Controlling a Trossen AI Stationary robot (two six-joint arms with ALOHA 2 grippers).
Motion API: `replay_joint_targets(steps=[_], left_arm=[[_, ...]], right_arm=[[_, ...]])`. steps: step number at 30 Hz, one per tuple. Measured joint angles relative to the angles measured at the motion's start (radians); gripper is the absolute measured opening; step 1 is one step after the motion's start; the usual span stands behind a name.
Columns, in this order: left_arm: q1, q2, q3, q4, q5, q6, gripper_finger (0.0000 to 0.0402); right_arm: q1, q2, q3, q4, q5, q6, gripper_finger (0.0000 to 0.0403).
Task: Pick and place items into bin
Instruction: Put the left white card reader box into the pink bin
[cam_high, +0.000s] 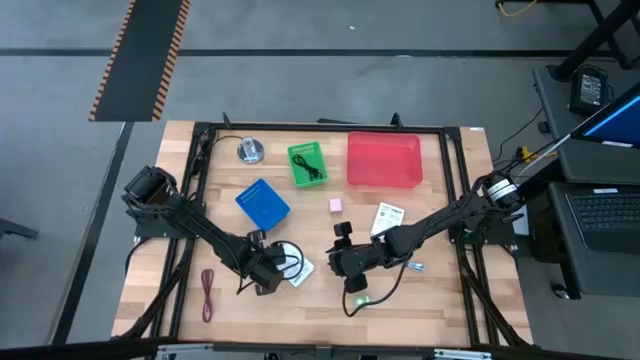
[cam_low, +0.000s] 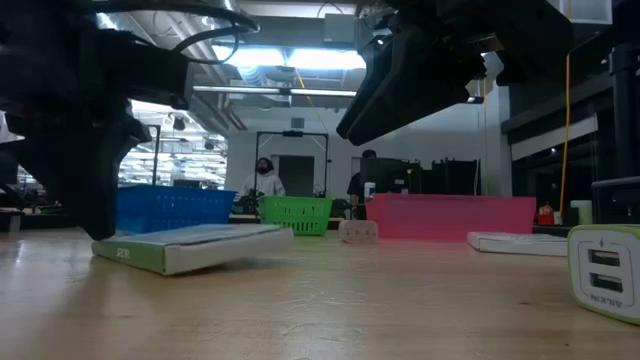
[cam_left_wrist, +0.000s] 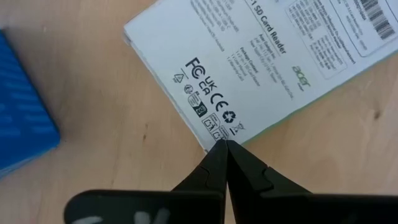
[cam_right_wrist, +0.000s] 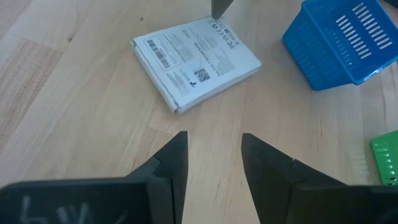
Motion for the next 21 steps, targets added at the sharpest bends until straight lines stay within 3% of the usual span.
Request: replay_joint_targets(steps=[11,18,21], left_arm=[[0.002,0.032,0.003,-0.001,0.009,0.011,0.0002],[0.002,0.047,0.002,-0.001,0.015,0.011,0.0002],[0.002,0.047,0.002,0.001,0.016,0.011,0.0002]], right_arm=[[0.000,0.002,0.000,0.001,-0.016,-0.005,0.0130],[0.012,0.083,0.007,0.030,-0.026,-0.078,0.0130],[0.030,0.129,0.043,0.039,0.018,-0.141,0.0130]])
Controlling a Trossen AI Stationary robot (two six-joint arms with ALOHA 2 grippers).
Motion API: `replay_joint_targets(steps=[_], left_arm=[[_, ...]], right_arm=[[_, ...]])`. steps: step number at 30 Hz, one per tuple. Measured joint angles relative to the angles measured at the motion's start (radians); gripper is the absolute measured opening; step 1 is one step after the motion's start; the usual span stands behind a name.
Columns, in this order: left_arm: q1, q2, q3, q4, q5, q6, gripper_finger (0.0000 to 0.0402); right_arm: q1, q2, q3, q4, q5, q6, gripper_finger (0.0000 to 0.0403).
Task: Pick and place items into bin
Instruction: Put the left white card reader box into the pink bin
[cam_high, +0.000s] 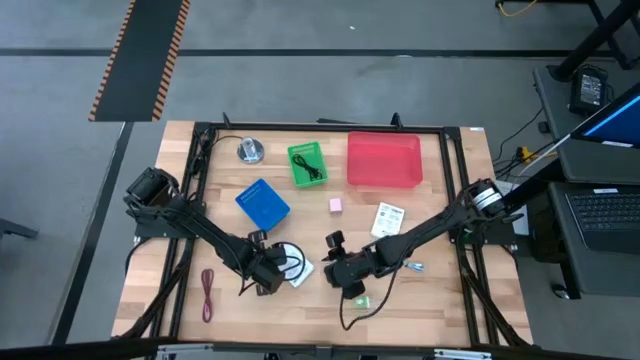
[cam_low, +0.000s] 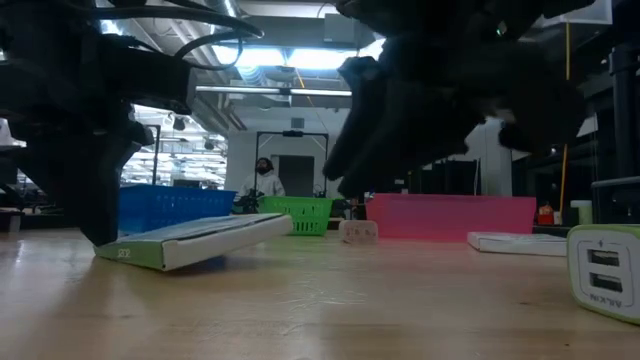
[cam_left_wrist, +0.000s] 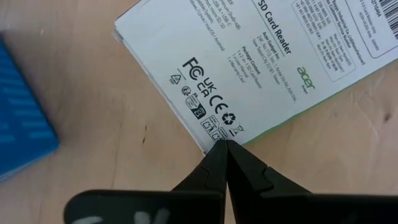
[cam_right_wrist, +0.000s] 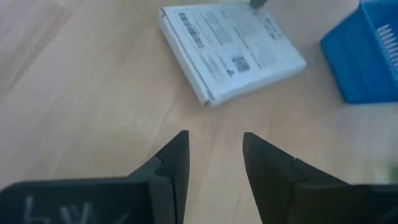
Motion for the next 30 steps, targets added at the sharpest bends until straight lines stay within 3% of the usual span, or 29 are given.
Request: replay_joint_targets(steps=[6,10,14,30], left_arm=[[0.000,0.002,-0.001,0.001,0.002,0.000,0.0002],[0.000,0.002,-0.001,0.002,0.003,0.000,0.0002],[0.000,0.003,-0.002,0.002,0.002,-0.006,0.0002],[0.000,0.003,-0.003,0.011,0.002,-0.007,0.0002]], right_arm=[[0.045,0.096,0.093,0.006,0.104,-0.166,0.0130],[0.050,0.157,0.131,0.015,0.119,-0.182,0.0130],[0.050,0.204,0.167,0.019,0.215,-0.224,0.0130],[0.049,0.251,0.179,0.110,0.244,-0.321,0.0130]])
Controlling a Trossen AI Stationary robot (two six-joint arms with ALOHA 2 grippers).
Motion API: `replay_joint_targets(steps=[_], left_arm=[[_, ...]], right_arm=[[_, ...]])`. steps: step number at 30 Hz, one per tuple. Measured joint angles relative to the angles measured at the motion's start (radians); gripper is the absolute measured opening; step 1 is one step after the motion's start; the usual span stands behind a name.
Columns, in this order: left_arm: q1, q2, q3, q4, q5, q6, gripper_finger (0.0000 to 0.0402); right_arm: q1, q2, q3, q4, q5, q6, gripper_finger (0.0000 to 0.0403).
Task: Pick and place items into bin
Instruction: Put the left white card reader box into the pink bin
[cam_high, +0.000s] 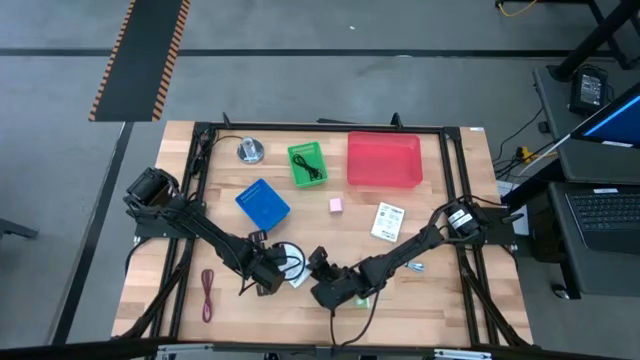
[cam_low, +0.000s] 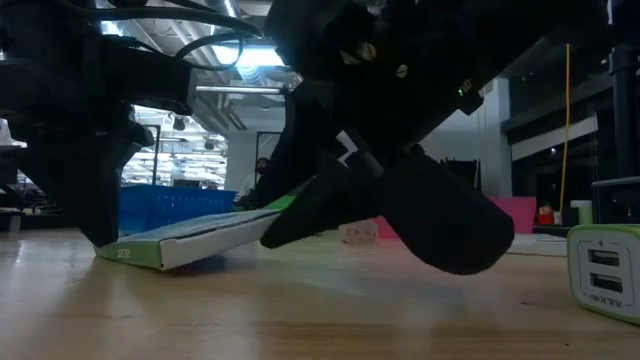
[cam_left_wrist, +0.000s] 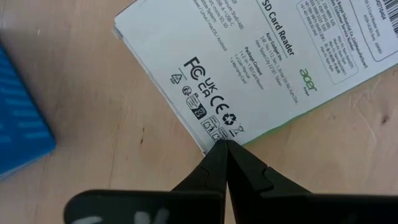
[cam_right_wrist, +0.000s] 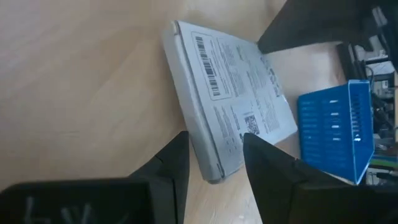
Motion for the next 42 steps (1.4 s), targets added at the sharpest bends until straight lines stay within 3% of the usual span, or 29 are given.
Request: replay_joint_targets(steps=[18,32,42], left_arm=[[0.000,0.000,-0.001,0.033,0.012,0.064,0.0002],[-0.001,-0.010,0.045,0.013,0.046,0.140,0.0002],[-0.002,-0.100,0.049,0.015,0.030,0.166,0.0001]], right_arm=[[-0.003,0.001,0.000,0.113,-0.001,-0.102,0.0127],[-0.002,-0.002,0.000,0.122,0.027,-0.149,0.0014],[0.013,-0.031,0.000,0.049,0.120,-0.136,0.0004]])
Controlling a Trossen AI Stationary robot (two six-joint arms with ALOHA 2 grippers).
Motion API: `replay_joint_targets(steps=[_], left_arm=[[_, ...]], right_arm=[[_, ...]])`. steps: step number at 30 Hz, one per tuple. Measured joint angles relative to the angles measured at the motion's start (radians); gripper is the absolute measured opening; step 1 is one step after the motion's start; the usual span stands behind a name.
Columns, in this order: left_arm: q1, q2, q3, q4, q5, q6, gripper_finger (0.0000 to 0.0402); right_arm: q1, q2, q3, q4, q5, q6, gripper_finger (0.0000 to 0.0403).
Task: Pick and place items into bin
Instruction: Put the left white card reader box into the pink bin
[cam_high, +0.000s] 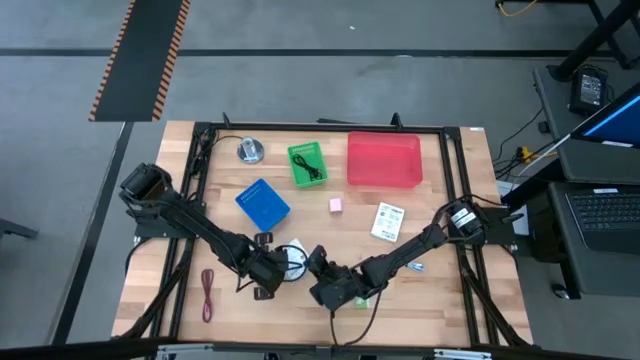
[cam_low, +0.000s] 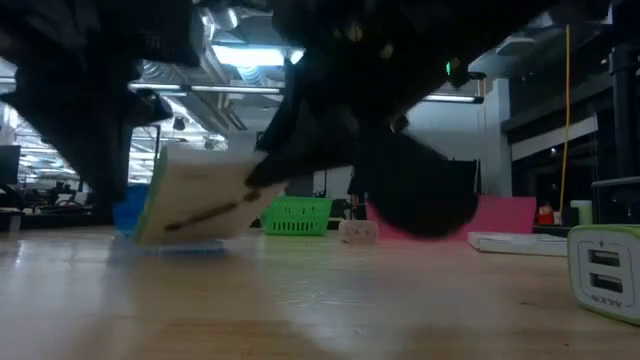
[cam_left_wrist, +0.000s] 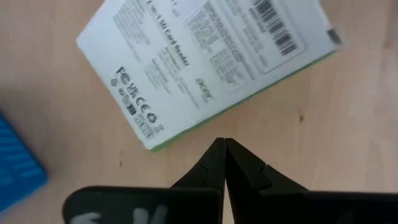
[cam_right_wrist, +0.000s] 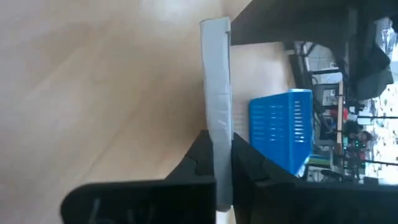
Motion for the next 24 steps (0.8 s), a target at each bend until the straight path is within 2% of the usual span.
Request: replay_joint_targets(steps=[4,14,19,24], left_arm=[[-0.006,-0.052,0.000,-0.015,-0.051,0.035,0.0001],[-0.063,-0.178,0.001,-0.024,-0.294,0.183,0.0001],[-0.071,-0.206,0.001,-0.024,-0.317,0.221,0.0002],[-0.068,-0.208,0.001,-0.020,-0.326,0.227,0.0002]], right_arm=[[0.003,-0.073,0.000,-0.103,-0.006,0.076,0.0002],[0.003,-0.283,0.000,-0.473,-0.012,0.381,0.0001],[0.003,-0.413,-0.039,-0.571,0.000,0.477,0.0001],[0.004,-0.562,-0.150,-0.599,0.080,0.569,0.0001]])
